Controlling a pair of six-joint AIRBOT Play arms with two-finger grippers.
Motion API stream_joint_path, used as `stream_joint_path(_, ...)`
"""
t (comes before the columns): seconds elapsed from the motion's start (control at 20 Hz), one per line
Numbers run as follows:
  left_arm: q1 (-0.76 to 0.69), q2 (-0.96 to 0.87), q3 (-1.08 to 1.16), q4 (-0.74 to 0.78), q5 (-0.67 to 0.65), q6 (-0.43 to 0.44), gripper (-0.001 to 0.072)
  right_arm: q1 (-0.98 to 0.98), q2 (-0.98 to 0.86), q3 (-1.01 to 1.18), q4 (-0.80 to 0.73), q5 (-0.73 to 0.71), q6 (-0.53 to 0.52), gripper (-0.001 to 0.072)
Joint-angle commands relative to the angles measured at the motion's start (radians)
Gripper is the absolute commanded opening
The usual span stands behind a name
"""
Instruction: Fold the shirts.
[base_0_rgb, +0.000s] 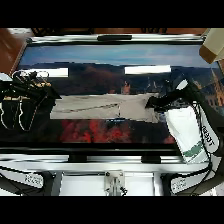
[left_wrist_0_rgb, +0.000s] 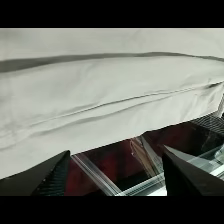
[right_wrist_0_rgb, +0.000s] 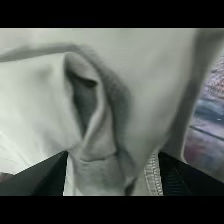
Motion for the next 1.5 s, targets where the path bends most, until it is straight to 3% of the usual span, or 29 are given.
stream_joint_path(0.0,-0.029,0.002,0.001,0.000,-0.003,0.003,0.0658,0.040,-0.038,0.000,-0.002,-0.021,0.028,0.0659)
stream_joint_path(0.05,-0.038,0.002,0.001,-0.001,-0.003,0.003,0.0658,0.058,-0.046,0.000,-0.002,-0.021,0.039,0.0655)
stream_joint_path(0.1,-0.048,0.002,0.001,-0.001,-0.003,0.003,0.0658,0.073,-0.050,0.000,-0.002,-0.022,0.041,0.0543)
stream_joint_path(0.2,-0.072,0.002,0.001,-0.001,-0.003,0.003,0.0657,0.089,-0.051,0.001,0.005,-0.027,0.046,0.0112)
stream_joint_path(0.25,-0.087,0.002,0.001,-0.001,-0.003,0.003,0.0657,0.088,-0.048,0.003,0.036,-0.020,0.045,0.0068)
stream_joint_path(0.3,-0.103,0.002,0.001,-0.003,-0.003,0.003,0.0651,0.084,-0.037,0.003,0.068,-0.014,0.040,0.0068)
stream_joint_path(0.35,-0.121,0.002,0.001,-0.008,-0.003,0.004,0.0544,0.082,-0.011,0.003,0.100,-0.010,0.025,0.0067)
stream_joint_path(0.4,-0.146,0.002,0.001,-0.020,-0.003,0.004,0.0271,0.080,0.023,0.003,0.117,-0.006,0.021,0.0067)
stream_joint_path(0.45,-0.174,0.002,0.001,-0.041,0.003,0.008,0.0102,0.080,0.066,0.003,0.133,0.005,0.021,0.0067)
stream_joint_path(0.55,-0.256,0.001,0.001,-0.115,0.066,0.019,0.0044,0.081,0.159,0.003,0.139,0.054,0.023,0.0067)
stream_joint_path(0.8,-0.549,-0.021,0.001,-0.179,0.322,0.037,0.0038,0.081,0.403,0.003,0.130,0.239,0.093,0.0067)
stream_joint_path(0.95,-0.698,-0.072,0.001,-0.195,0.430,-0.016,0.0038,0.081,0.536,0.003,0.128,0.314,0.159,0.0067)
stream_joint_path(1.25,-0.941,-0.177,0.001,-0.333,0.480,-0.016,0.0037,0.081,0.726,0.003,0.129,0.359,0.250,0.0067)
stream_joint_path(1.45,-0.954,-0.167,0.002,-0.332,0.507,-0.016,0.0037,0.081,0.750,0.003,0.138,0.356,0.260,0.0067)
